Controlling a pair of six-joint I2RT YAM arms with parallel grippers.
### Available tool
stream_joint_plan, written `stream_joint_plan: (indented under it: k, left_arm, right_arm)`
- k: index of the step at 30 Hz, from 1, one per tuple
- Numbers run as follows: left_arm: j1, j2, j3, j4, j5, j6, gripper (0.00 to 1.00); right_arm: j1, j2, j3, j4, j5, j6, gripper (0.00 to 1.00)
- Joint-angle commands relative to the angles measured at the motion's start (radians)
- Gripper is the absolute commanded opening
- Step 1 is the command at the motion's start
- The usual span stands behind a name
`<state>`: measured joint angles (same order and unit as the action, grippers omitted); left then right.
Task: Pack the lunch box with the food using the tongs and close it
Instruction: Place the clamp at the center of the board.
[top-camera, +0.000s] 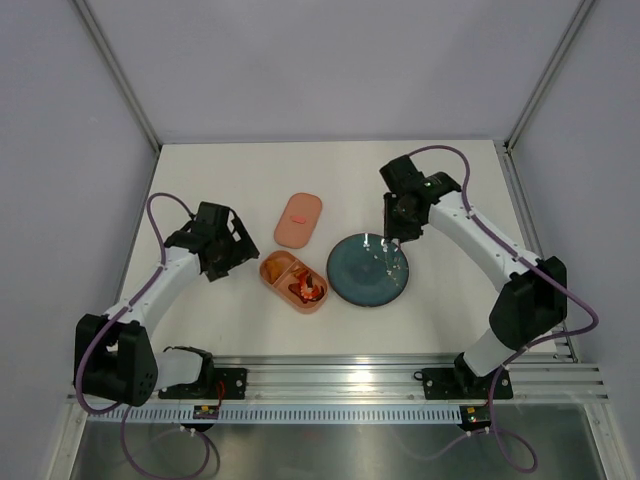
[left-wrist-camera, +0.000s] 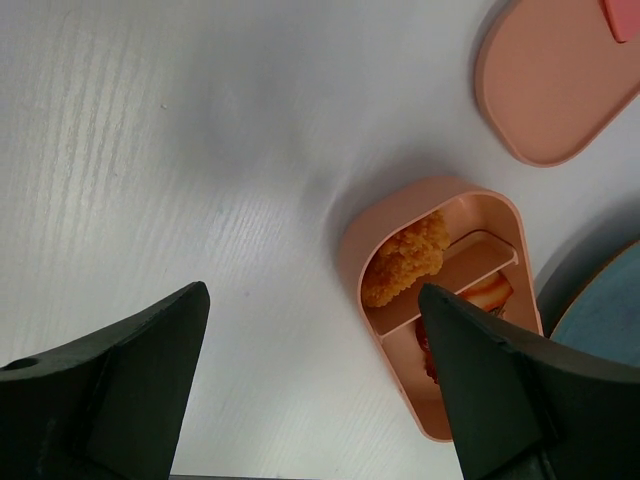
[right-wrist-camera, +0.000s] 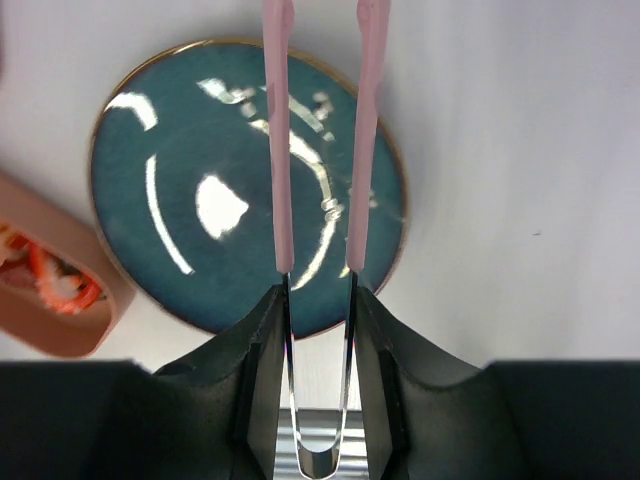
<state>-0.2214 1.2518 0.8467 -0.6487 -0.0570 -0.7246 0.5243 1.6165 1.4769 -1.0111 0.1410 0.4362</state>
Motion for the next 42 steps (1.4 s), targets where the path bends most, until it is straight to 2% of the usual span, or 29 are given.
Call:
stream_joint_plan:
  k: [1,6,10,14,19,21,25,26,31,42]
  left_arm:
    - [-0.004,-0.031,0.063,0.001,-0.023,0.040,0.91]
    - [-0.003,-0.029,0.097,-0.020,-0.021,0.073,0.91]
    - [-0.006,-0.005,0.141,-0.037,0.003,0.111,0.91]
    - [-0.029,0.005,0.195,-0.058,0.013,0.137,0.90]
    - [-0.061,0.031,0.264,-0.084,-0.001,0.178,0.91]
    - [-0.061,0.072,0.311,-0.104,0.008,0.195,0.90]
    - [-0.079,0.168,0.423,-0.149,0.006,0.276,0.91]
    - [-0.084,0.188,0.445,-0.163,-0.001,0.290,0.93]
    - [-0.107,0.337,0.602,-0.201,-0.026,0.346,0.94]
    - [-0.116,0.736,0.948,-0.227,0.051,0.447,0.71]
  right_arm:
    - [-0.099,-0.072,-0.091,0.081,0.052,-0.034,0.38]
    - [-0.280,-0.072,-0.211,0.201,0.121,-0.070,0.38]
    - [-0.384,-0.006,-0.270,0.336,0.138,-0.091,0.38]
    - [-0.435,0.091,-0.247,0.399,0.147,-0.097,0.39]
    - [-0.445,0.232,-0.150,0.387,0.146,-0.113,0.52]
    - [-0.445,0.249,-0.130,0.376,0.141,-0.113,0.54]
    - [-0.445,0.215,-0.118,0.362,0.132,-0.114,0.84]
    - [-0.445,0.207,-0.115,0.353,0.134,-0.114,0.87]
    - [-0.445,0.088,-0.138,0.330,0.124,-0.100,0.89]
    - [-0.438,-0.158,-0.230,0.306,-0.069,-0.036,0.87]
